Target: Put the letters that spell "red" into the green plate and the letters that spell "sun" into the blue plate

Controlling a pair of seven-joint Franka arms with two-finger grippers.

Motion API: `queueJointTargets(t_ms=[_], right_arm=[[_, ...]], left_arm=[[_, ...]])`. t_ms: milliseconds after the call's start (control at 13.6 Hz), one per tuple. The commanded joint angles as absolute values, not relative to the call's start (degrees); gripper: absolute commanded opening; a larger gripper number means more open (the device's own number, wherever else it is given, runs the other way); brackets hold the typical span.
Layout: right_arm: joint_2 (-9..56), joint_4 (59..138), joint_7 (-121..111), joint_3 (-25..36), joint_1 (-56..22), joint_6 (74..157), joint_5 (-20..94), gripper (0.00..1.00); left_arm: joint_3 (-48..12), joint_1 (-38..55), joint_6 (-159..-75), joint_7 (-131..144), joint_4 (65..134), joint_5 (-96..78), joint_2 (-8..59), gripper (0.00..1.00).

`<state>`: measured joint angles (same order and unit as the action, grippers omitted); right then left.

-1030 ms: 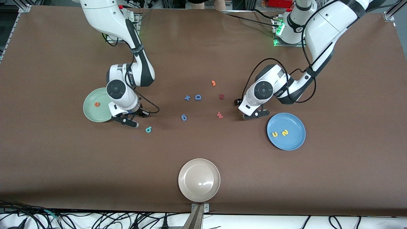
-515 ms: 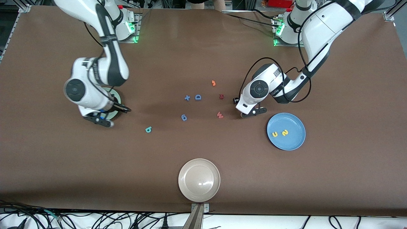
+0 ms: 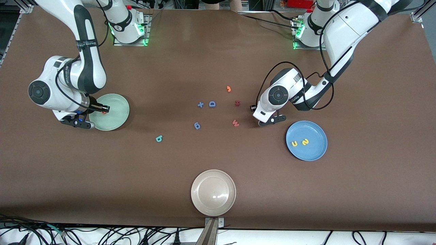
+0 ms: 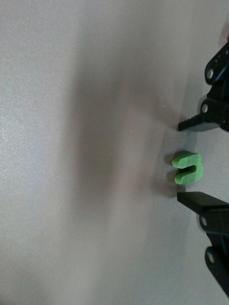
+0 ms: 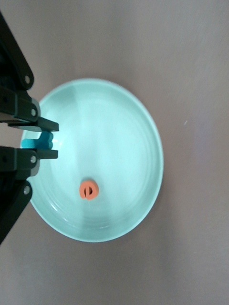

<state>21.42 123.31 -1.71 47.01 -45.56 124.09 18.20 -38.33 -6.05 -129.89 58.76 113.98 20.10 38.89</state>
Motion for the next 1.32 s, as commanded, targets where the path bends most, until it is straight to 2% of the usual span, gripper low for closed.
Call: queueJointTargets(t_ms=[0, 147, 221, 441, 589, 662, 736, 1030, 1103, 1251], right_arm=[[20.83, 128.66, -3.43, 46.85, -46.14, 129.37, 19.42, 0.00], [21.79, 129.63, -3.43, 46.58, -46.14, 131.47, 19.42, 0.00], [22.93, 129.99, -3.43, 46.58, -46.23, 133.14, 19.51, 0.00], [24.78, 130.25, -3.52, 45.09, -46.06, 134.91, 19.69, 0.00], [26.45, 130.34, -3.95, 44.04, -46.05, 137.01, 22.75, 0.00], [26.98, 130.25, -4.22, 43.34, -46.05, 137.72, 24.07, 0.03], [27.24, 130.25, -4.31, 43.24, -46.05, 137.99, 24.87, 0.13], [26.64, 130.17, -4.74, 43.07, -46.05, 137.64, 24.87, 0.69], [25.93, 130.08, -4.83, 43.15, -46.14, 137.29, 24.96, 0.78], [24.01, 129.56, -4.75, 43.33, -46.14, 135.80, 24.96, 0.86]], left_arm=[[-38.41, -6.68, -129.90, 59.68, 114.35, 20.65, 39.64, 0.45], [-38.41, -6.68, -129.82, 59.59, 114.17, 20.65, 39.64, 0.27], [-38.41, -6.68, -129.81, 59.50, 114.08, 20.65, 39.64, 0.21], [-38.41, -6.59, -129.55, 58.97, 113.64, 20.65, 39.55, 0.13], [-38.41, -6.50, -129.29, 58.97, 113.55, 20.74, 39.38, 0.13], [-38.58, -6.33, -129.03, 59.06, 113.12, 20.74, 38.94, 0.13], [-38.67, -6.24, -127.63, 58.98, 111.64, 20.74, 38.24, 0.13], [-39.55, -6.24, -113.67, 53.12, 102.67, 20.74, 38.14, 0.14], [-39.55, -6.85, -112.08, 50.04, 101.44, 20.74, 38.14, 0.14], [-39.20, -7.82, -109.79, 44.76, 98.80, 20.92, 38.14, 0.14]])
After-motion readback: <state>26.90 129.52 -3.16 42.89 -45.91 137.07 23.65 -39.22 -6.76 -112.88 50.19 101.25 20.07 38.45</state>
